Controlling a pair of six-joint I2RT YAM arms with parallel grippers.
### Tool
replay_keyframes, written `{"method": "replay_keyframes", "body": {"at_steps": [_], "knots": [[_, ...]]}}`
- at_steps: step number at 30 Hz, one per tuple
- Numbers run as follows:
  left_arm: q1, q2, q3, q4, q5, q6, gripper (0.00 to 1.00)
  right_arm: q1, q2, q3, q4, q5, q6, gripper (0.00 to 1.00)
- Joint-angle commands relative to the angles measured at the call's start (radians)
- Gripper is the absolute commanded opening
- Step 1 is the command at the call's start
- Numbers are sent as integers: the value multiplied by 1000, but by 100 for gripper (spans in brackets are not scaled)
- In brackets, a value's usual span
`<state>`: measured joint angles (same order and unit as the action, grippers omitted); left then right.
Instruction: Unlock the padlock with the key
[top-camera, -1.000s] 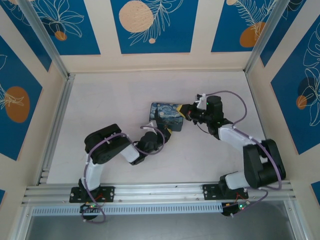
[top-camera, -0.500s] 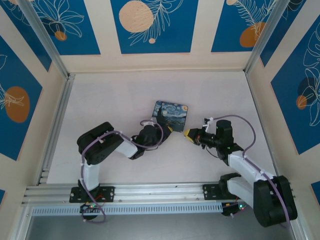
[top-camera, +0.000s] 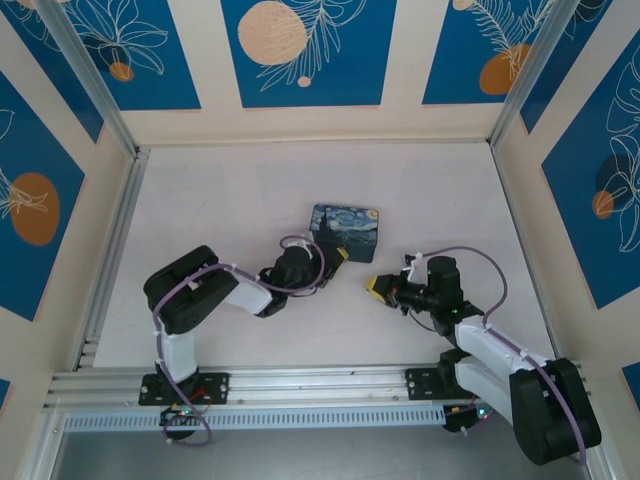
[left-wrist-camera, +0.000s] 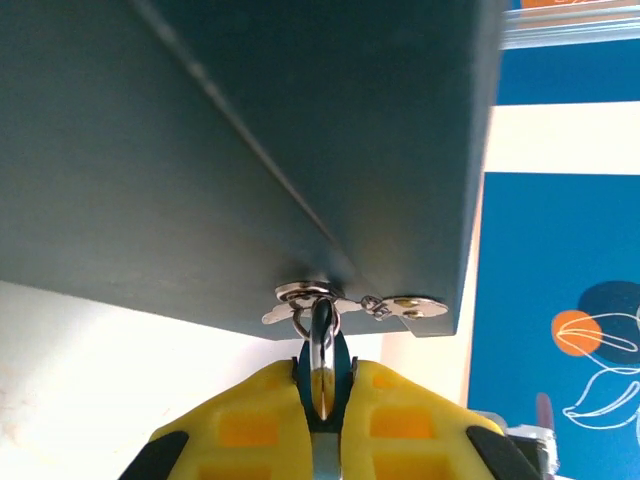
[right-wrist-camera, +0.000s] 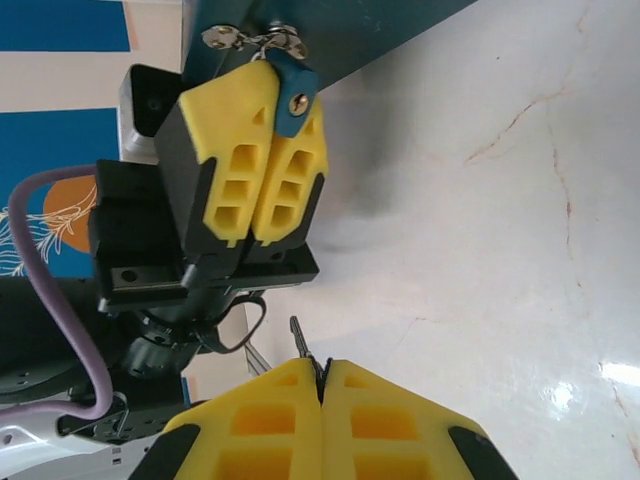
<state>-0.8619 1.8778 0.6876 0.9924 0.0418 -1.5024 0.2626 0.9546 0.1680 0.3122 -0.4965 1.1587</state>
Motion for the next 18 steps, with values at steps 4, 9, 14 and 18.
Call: {"method": "replay_keyframes", "body": {"at_steps": [4,9,14,18], "knots": [[8,-81,-41,75,-7,-22,0,34,107,31,133,29,48,0],[7,-134,-75,63,-29,-11,0,74,131,58,167,75,88,0],[7,-160,-89,67,-28,-5,0,92,131,79,176,108,126,0],[7,-171,-89,76,-25,-9,0,100,131,85,188,135,160,0]]}}
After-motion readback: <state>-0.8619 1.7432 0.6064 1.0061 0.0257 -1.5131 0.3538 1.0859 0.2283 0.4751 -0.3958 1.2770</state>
